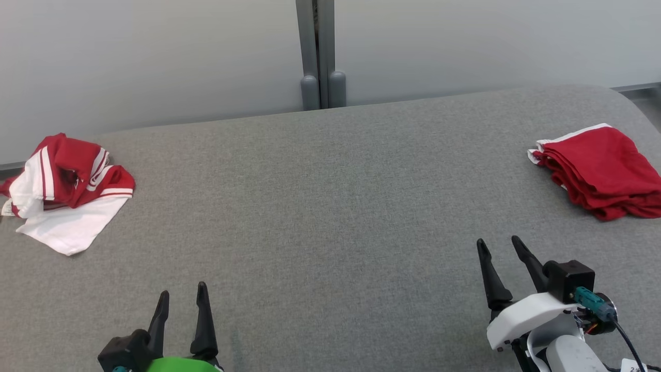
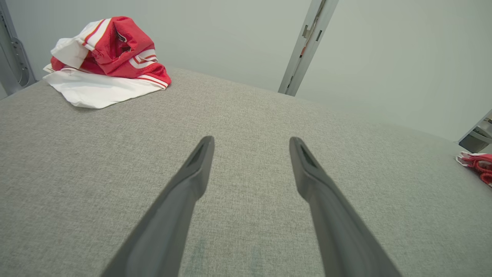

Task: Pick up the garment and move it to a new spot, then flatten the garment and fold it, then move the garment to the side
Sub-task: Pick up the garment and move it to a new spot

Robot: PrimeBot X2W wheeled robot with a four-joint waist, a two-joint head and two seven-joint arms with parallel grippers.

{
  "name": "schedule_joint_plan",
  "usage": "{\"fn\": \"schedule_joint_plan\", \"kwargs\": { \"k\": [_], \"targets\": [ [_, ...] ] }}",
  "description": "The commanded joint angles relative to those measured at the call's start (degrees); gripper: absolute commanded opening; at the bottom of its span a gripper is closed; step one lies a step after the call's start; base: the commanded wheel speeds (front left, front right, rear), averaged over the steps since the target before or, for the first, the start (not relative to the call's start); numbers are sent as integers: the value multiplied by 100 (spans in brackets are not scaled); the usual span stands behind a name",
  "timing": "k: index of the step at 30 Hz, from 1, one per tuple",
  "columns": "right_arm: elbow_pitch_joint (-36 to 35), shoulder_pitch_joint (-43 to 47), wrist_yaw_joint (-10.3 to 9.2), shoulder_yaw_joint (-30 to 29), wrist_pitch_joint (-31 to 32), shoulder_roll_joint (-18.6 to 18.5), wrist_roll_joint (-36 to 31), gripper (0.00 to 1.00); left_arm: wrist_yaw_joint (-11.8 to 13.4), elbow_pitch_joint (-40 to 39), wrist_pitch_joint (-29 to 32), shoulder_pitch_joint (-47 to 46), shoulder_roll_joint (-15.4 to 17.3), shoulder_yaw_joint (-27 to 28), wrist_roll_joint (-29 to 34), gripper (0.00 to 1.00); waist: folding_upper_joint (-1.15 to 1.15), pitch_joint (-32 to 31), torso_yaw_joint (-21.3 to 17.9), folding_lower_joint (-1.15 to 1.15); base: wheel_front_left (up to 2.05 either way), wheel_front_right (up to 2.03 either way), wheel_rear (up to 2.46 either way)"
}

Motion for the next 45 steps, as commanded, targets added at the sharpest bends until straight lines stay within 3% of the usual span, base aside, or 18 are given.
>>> {"fn": "schedule_joint_plan", "kwargs": {
  "k": [1,9,19,25,31,45],
  "targets": [
    [-18,90,-9,-34,-24,-20,14,100,-22,17,-3,-54,10,-11,81,100,0,-11,77,0,0,0,0],
    [-64,157,-9,-152,-25,-19,-81,100,-60,27,-3,-164,12,51,163,100,0,-75,770,0,0,0,0],
    [-111,299,-9,-163,-24,-19,-62,100,-98,6,-3,-175,14,99,266,100,0,-194,2167,0,0,0,0],
    [-116,342,-9,-183,-24,-19,-118,100,-129,-18,-3,-134,21,178,329,100,0,-223,2760,0,0,0,0],
    [-101,273,-9,-177,-24,-20,-138,100,-137,-61,-3,-52,22,255,353,100,0,-192,2963,0,0,0,0],
    [-107,143,-9,-173,-24,-23,-236,100,-172,-120,-3,-296,190,369,462,100,0,-130,2963,0,0,0,0]
  ]
}}
